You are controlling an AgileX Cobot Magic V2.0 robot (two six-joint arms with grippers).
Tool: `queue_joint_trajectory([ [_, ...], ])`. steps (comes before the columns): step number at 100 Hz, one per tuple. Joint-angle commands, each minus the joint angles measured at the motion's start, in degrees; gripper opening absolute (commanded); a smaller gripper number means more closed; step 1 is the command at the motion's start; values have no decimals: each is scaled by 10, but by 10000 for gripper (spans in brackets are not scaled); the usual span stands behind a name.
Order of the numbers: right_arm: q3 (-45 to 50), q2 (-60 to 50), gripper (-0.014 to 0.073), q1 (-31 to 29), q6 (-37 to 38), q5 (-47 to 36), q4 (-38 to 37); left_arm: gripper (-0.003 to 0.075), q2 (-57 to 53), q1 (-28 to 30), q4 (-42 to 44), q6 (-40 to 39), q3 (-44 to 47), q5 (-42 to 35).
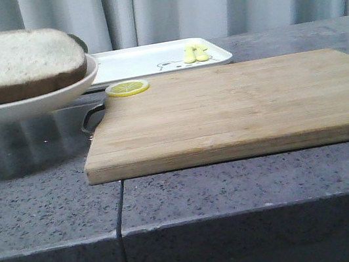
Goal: Place bread and move sandwich to tray
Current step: 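Grasp the rim of the white plate with the left gripper, then lift the plate with the sandwich and carry it over the tray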
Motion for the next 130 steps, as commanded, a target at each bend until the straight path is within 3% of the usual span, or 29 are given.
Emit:
queue_joint_trajectory([
  [1, -16, 1, 428, -4, -1, -50, -5, -19, -9, -1, -35, -3, -50, -33],
  [32, -16, 1, 428, -4, -1, -50, -5, -19, 90, -1, -55, 8, -191, 4],
  [59, -16, 1, 428, -4, -1, -50, -5, -19, 236, -1, -156, 97, -348, 64],
  [100, -16, 1, 428, -4, -1, -50, -5, -19, 436, -2, -160, 105, -612, 171],
  [130, -16, 1, 428, -4, -1, -50, -5, -19, 517, -15, -164, 105, -704, 187],
])
